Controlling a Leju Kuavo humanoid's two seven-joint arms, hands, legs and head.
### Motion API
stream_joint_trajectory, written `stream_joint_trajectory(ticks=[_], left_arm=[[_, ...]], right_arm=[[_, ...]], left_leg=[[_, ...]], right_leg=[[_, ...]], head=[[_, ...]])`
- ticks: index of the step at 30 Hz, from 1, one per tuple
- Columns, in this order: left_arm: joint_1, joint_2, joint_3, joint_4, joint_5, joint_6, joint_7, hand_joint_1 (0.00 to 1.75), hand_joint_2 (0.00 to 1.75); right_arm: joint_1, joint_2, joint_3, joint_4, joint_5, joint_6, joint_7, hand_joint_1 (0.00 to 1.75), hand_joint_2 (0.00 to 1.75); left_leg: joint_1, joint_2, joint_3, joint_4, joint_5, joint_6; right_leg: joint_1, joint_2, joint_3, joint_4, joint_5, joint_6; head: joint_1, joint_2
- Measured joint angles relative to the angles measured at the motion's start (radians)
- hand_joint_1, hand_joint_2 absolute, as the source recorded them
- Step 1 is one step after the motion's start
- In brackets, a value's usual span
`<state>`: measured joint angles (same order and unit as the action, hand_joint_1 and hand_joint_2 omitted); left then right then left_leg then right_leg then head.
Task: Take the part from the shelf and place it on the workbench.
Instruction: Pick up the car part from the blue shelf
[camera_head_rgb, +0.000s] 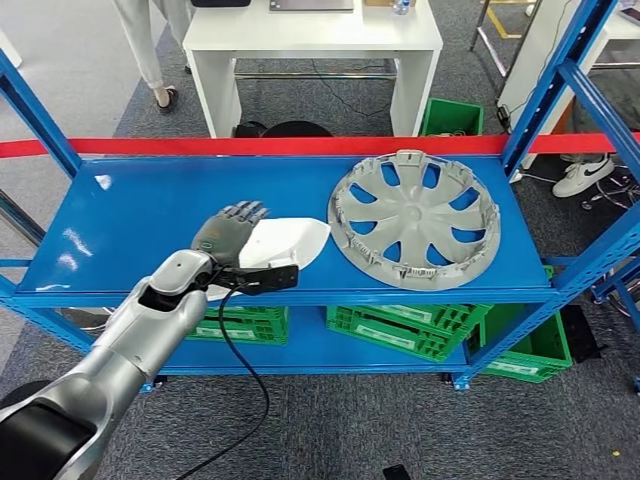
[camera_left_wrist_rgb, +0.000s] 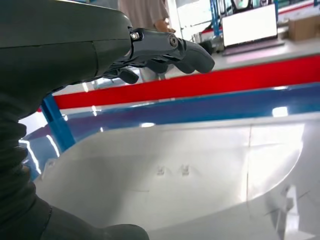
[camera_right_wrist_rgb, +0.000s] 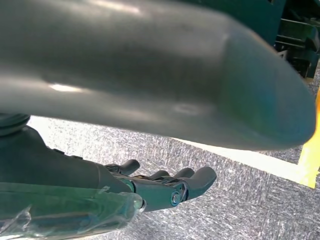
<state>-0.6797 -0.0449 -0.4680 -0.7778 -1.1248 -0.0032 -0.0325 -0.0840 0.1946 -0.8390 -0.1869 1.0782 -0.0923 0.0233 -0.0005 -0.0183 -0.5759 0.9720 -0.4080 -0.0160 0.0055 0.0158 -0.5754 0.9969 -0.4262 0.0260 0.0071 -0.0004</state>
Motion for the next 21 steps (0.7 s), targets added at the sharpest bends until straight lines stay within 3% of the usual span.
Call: stream_joint_trajectory(ticks=[9,21], left_arm=[[0.078,0.032,-0.026,-0.162,-0.006,0.004,0.019,0.0,1.75],[0.106,0.047,-0.041,-0.213,-0.005,0.006,0.026,0.0,1.75]], right_arm=[[0.002,0.0,-0.017,0.0,-0.004,-0.003,-0.007,0.0,0.0],[0.002,0.0,-0.023,0.0,-0.004,-0.004,-0.007,0.0,0.0]], left_leg=[[0.0,0.0,0.0,0.0,0.0,0.0],[0.0,0.0,0.0,0.0,0.0,0.0]], right_leg=[[0.0,0.0,0.0,0.0,0.0,0.0],[0.0,0.0,0.0,0.0,0.0,0.0]], head=[[0.0,0.0],[0.0,0.0]])
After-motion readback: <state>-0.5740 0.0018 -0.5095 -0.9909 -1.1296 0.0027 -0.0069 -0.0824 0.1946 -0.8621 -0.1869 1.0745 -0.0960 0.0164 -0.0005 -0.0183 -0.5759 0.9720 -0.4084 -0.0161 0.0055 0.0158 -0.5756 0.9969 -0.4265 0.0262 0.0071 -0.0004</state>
